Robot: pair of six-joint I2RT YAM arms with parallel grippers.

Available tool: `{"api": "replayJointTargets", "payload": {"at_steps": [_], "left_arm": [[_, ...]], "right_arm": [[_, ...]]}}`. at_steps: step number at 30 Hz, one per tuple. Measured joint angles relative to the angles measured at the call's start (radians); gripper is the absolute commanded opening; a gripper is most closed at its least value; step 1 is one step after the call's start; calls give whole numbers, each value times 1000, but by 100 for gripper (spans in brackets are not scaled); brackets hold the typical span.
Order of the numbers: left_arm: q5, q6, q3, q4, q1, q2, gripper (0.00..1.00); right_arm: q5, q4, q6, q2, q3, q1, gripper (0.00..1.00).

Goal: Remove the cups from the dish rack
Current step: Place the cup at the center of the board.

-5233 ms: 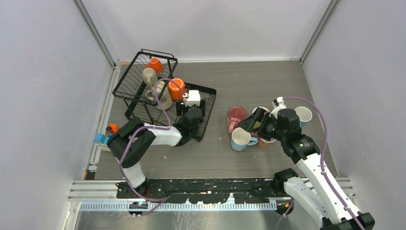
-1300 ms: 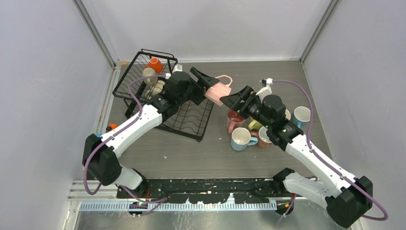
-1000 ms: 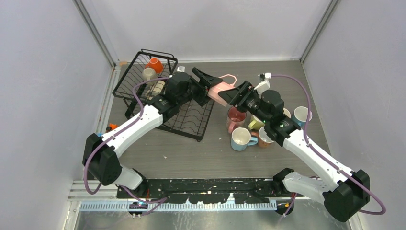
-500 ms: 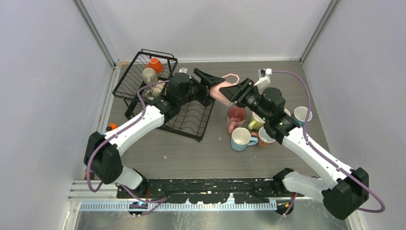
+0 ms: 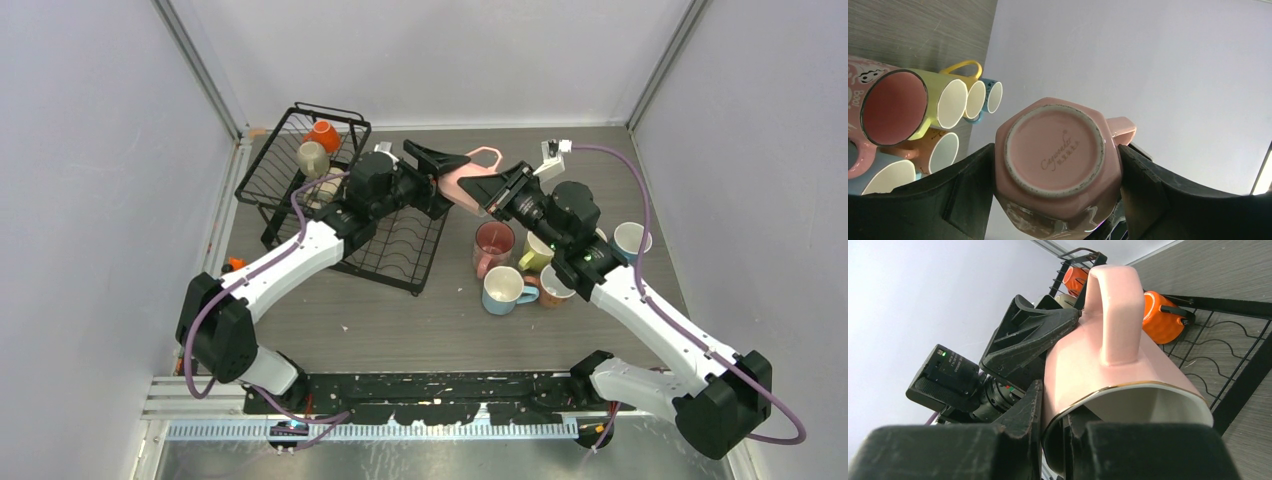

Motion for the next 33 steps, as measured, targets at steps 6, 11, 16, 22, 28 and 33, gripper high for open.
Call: {"api": "replayJointTargets", "payload": {"at_steps": [6,11,16,22,28,33], "left_arm": [[19,2,-2,31,1,2,100],[45,-5,-13,106,0,9,100],[79,-23,-13,182,0,11,100],[99,-27,-13,239,10,11,100],[124,-2,-13,236,24,11,100],[161,77,-13,174,50,-2,100]], "right_arm": [[11,-19,-23,-13,11,2,1],[35,-37,-44,-47,11,5,1],[83,-49,-61,-109,7,5,1],[155,-60,-71,-180,-11,5,1],[240,-200,-93,-238,-2,5,1],[327,-435,-111,-292,42,5,1]]}}
